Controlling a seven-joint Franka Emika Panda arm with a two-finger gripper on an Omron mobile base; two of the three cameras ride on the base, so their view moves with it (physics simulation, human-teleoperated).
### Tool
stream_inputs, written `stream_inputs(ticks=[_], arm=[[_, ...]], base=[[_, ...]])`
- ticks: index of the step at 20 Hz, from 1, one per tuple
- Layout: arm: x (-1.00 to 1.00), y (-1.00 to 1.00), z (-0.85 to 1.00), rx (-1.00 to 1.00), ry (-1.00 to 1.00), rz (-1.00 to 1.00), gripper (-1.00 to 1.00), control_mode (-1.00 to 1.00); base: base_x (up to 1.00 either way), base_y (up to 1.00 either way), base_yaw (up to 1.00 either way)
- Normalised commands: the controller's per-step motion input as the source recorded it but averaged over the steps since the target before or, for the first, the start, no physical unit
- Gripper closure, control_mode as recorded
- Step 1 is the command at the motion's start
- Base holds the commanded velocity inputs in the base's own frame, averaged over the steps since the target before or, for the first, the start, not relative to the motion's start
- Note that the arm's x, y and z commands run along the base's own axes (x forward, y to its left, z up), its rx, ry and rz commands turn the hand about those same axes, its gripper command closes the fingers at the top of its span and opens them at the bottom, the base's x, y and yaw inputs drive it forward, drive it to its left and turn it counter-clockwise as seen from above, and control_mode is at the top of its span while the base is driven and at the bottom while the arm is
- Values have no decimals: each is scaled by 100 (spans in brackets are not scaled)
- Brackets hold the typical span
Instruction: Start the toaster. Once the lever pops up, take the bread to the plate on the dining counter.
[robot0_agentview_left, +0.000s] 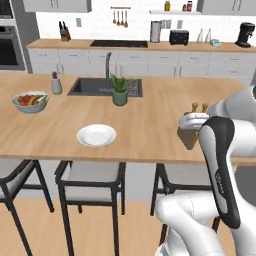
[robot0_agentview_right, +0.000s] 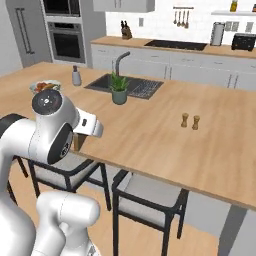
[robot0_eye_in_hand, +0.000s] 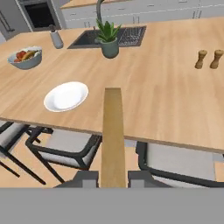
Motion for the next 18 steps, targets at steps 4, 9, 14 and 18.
stream_inputs(ticks=[4,9,14,18], arm=[[0,0,0,0,0,0,100,100],[0,0,0,0,0,0,100,100],[0,0,0,0,0,0,100,100],[0,0,0,0,0,0,100,100]], base=[[13,100,-42],[37,88,-34],[31,50,-19],[21,31,-4]])
